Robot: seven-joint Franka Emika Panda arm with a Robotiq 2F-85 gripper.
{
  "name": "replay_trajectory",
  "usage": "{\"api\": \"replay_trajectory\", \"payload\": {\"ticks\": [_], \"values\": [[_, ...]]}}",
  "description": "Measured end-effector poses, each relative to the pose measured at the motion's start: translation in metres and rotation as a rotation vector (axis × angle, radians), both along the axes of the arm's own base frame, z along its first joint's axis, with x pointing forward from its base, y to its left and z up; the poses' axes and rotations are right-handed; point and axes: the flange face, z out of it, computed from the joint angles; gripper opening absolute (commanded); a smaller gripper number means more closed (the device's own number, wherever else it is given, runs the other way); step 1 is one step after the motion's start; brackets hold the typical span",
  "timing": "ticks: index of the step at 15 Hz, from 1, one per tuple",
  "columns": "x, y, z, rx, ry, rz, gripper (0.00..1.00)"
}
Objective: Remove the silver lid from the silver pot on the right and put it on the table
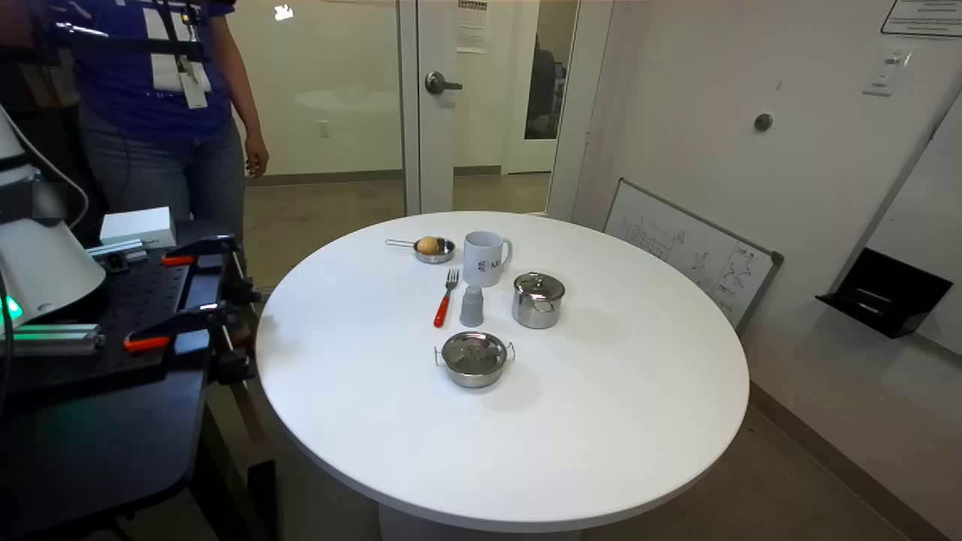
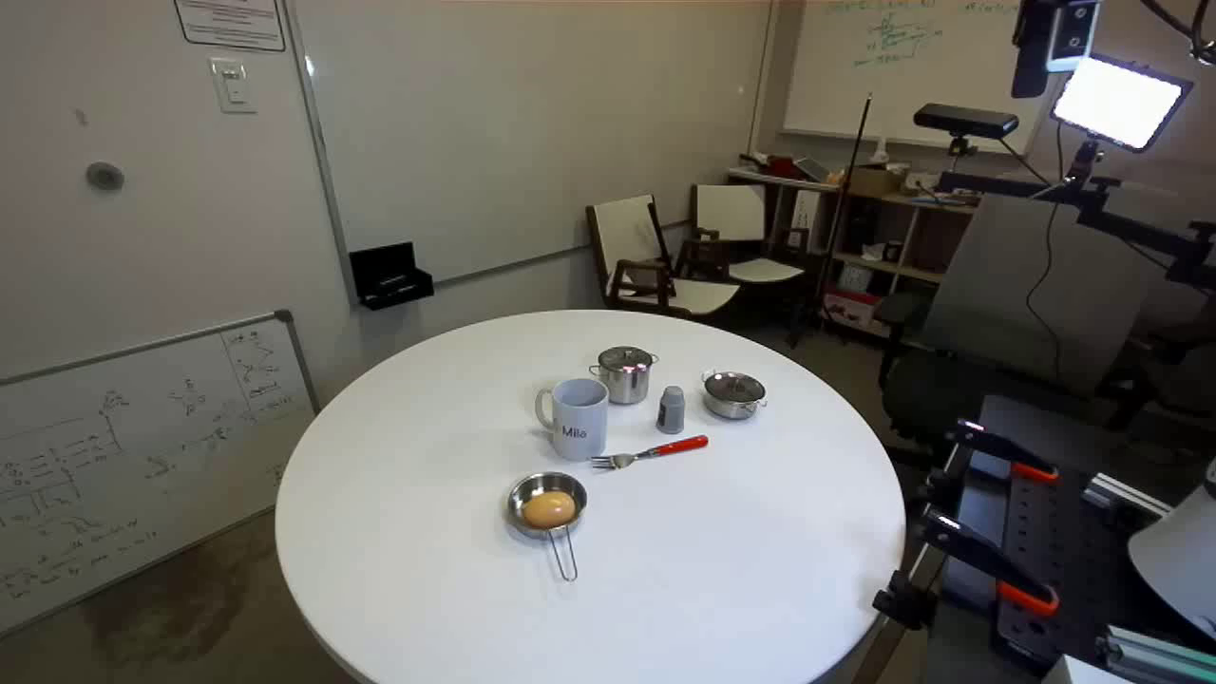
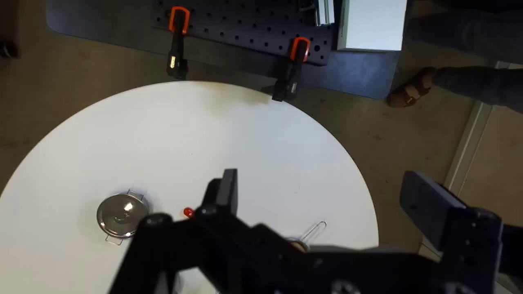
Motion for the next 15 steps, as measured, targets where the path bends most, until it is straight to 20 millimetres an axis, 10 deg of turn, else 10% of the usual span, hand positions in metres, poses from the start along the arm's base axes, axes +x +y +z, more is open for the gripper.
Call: {"api": "replay_trajectory", "payload": {"ticks": [6, 15], "values": [[0.017, 0.004, -0.012, -0.013, -0.048, -0.004, 1.0], [0.113, 0.028, -0.122, -0.2, -0.147, -0.144, 1.0]]}}
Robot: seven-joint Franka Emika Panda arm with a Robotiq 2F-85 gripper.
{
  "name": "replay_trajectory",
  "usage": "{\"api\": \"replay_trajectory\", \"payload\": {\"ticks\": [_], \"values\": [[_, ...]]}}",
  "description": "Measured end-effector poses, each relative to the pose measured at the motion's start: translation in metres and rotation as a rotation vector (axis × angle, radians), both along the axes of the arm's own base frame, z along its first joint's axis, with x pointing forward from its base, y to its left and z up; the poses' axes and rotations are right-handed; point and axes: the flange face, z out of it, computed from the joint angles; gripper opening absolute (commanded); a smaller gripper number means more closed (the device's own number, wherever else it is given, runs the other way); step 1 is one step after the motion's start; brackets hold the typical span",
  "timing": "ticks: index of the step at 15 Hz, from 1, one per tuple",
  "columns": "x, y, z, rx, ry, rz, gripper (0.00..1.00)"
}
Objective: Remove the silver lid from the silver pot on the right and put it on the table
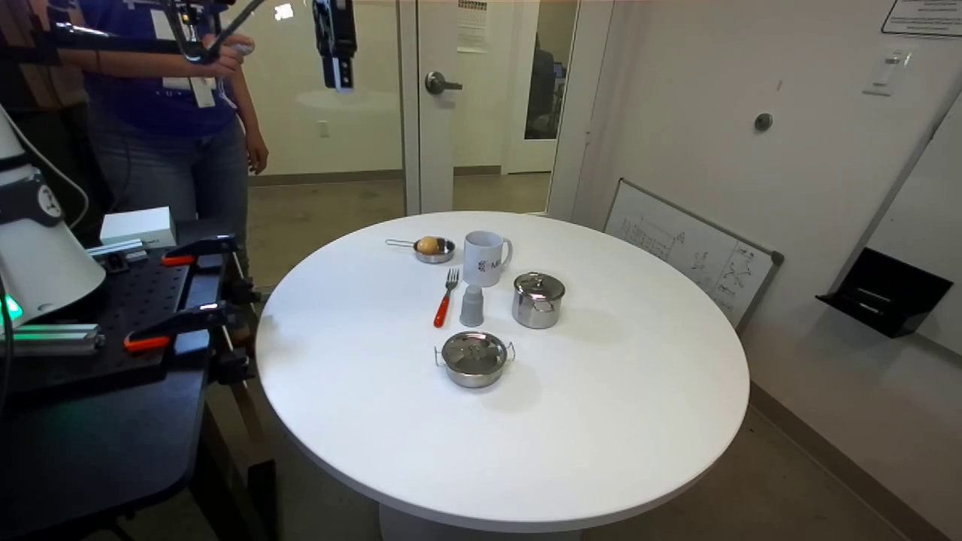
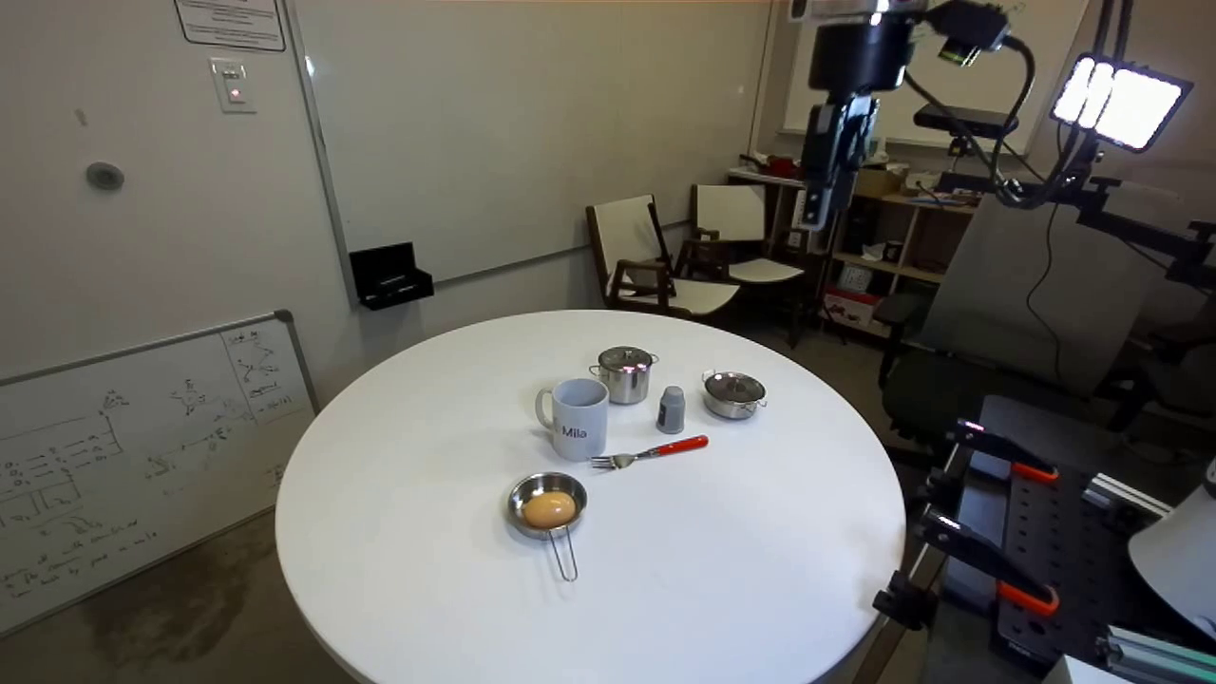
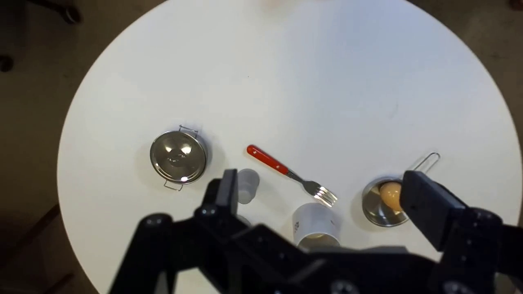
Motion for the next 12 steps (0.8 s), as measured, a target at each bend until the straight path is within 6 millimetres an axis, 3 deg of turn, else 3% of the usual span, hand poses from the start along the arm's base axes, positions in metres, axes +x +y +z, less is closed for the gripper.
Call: {"api": "replay_trajectory", "payload": {"ticks": [3, 12], "values": [[0.023, 0.01, -0.031, -0.032, 0.05, -0.026, 1.0], [0.036, 0.006, -0.039, -0.016, 0.056, -0.051, 1.0]]}}
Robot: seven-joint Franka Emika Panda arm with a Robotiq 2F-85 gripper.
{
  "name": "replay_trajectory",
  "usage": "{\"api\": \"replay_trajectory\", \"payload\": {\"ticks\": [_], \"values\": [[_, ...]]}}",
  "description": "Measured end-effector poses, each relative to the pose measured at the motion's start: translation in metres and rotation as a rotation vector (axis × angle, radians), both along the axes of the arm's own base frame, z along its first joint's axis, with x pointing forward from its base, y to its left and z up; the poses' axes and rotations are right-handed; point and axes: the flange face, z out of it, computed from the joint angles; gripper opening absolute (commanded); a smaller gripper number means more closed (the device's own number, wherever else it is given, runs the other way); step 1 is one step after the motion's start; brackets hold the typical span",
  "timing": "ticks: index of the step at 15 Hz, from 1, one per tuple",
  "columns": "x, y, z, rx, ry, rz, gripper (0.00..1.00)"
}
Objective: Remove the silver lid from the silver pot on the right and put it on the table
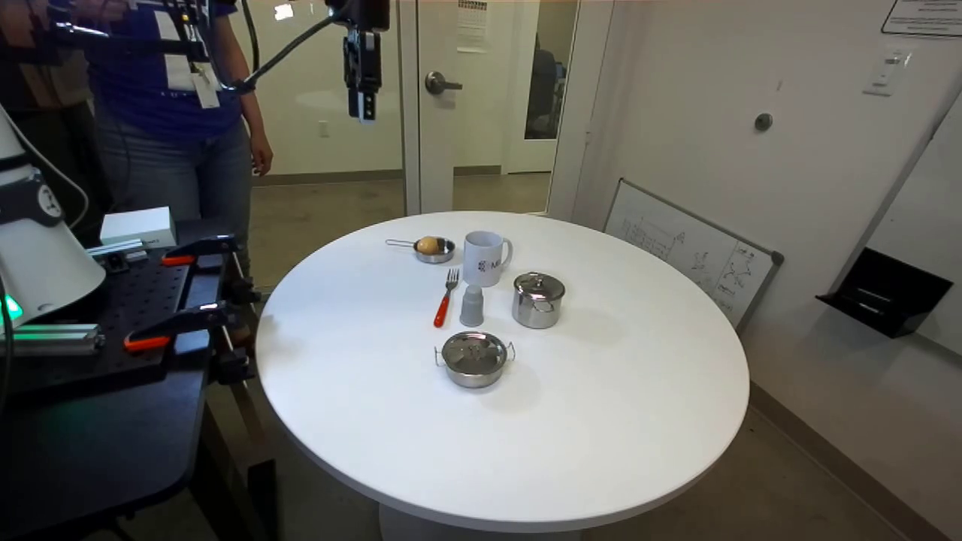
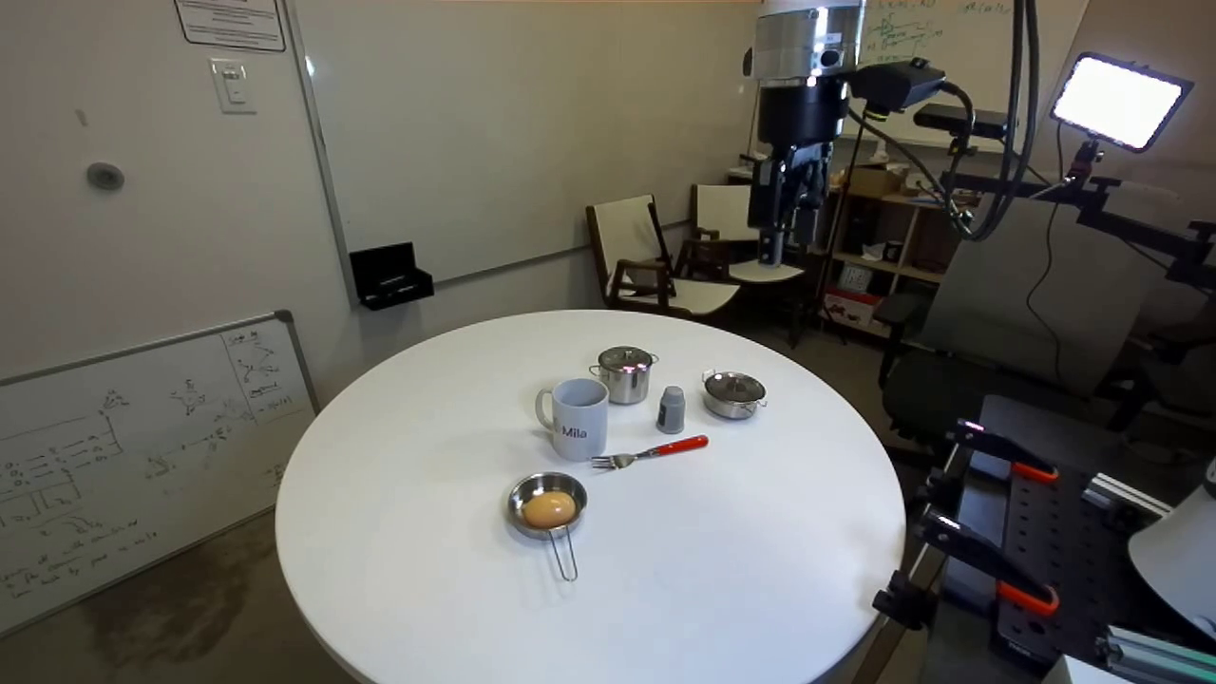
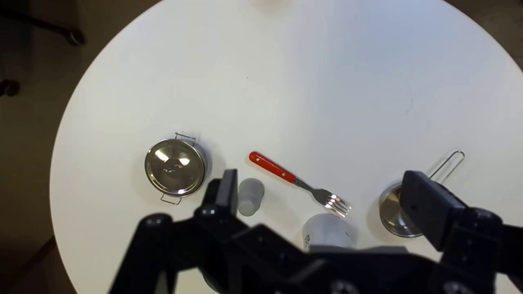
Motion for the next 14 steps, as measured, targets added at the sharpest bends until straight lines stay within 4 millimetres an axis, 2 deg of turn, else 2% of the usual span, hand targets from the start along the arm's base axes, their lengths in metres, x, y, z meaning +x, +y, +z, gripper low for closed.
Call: {"api": "replay_trajectory", "payload": {"ticks": [2, 7, 14], "values": [[0.012, -0.002, -0.016, 0.044, -0.013, -0.035, 1.0], [0.066, 0.001, -0.07, 0.171, -0.085, -0.138, 1.0], [0.147, -0.011, -0.144, 0.147, -0.132, -0.145, 1.0]]}}
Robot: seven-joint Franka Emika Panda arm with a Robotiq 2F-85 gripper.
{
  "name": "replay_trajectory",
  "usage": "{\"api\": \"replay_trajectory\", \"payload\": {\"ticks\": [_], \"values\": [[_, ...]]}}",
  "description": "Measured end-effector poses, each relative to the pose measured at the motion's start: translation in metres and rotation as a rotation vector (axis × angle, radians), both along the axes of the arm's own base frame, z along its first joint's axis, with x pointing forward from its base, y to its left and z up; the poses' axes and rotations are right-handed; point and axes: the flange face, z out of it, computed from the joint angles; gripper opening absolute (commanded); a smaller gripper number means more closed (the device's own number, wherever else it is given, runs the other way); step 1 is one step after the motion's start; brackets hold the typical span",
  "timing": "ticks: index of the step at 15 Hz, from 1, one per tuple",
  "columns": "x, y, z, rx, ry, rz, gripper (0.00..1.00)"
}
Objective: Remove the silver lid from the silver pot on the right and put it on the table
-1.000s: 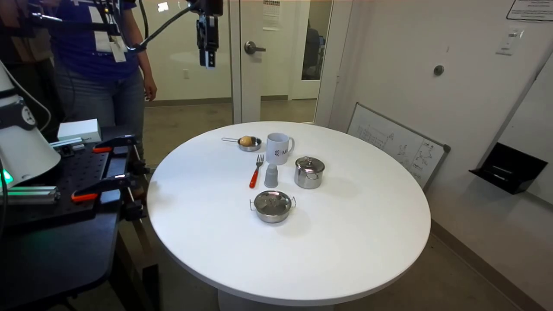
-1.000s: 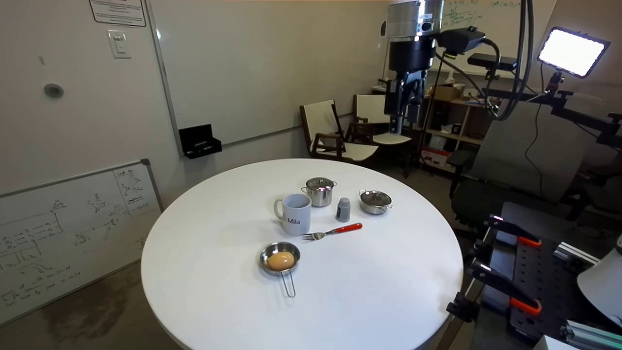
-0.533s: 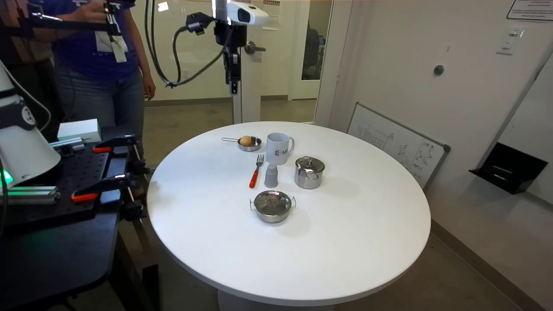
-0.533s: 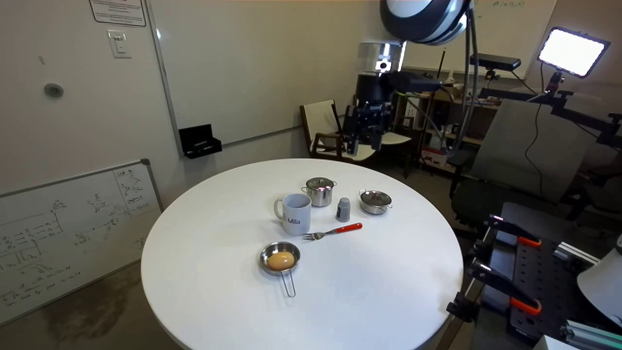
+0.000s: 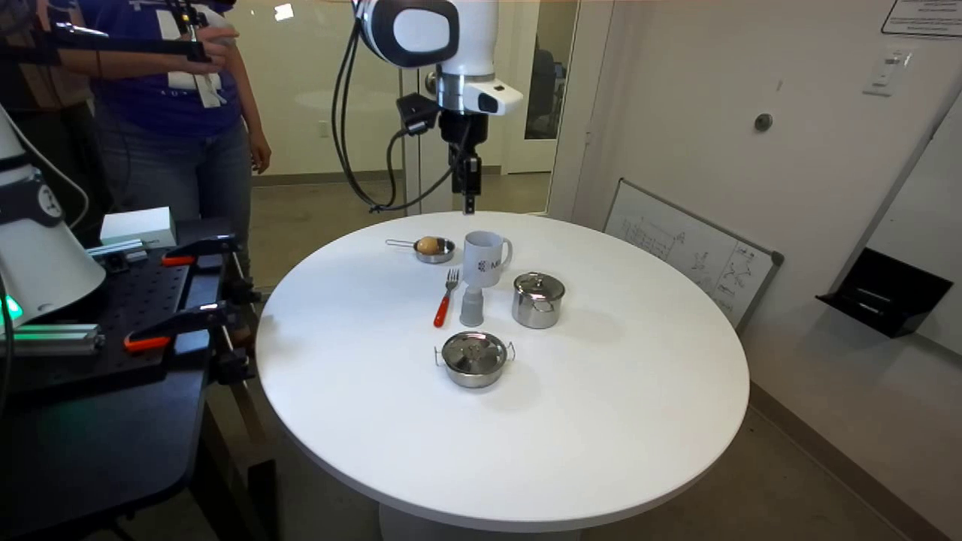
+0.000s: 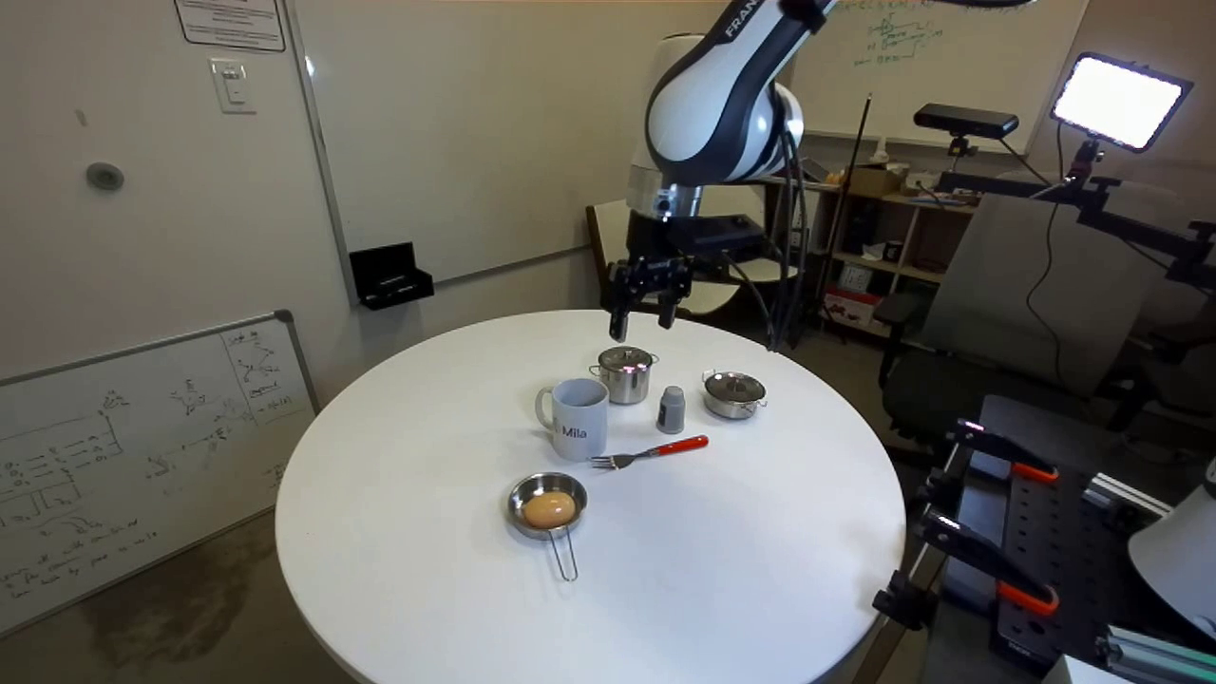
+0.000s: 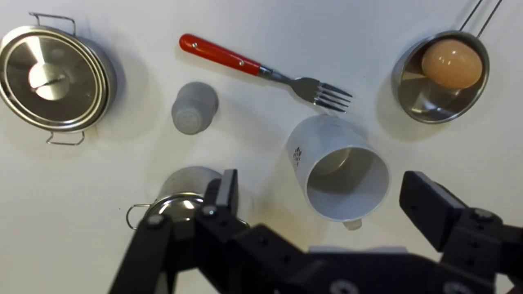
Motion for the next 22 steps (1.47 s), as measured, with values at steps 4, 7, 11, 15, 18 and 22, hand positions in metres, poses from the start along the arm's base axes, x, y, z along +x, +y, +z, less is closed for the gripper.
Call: {"api": "replay_trajectory", "payload": {"ticks": [4, 7, 11, 15, 18, 22], "values": [[0.016, 0.003, -0.016, -0.008, 0.004, 0.005, 1.0], [0.016, 0.001, -0.013, -0.008, 0.0, 0.002, 1.0], [0.01, -0.006, -0.019, -0.007, 0.014, -0.015, 1.0], [0.008, -0.028, -0.032, -0.007, 0.01, -0.055, 1.0], [0.01, -0.044, -0.044, -0.01, -0.008, -0.076, 1.0], [0.023, -0.052, -0.055, -0.015, -0.05, -0.08, 1.0]]}}
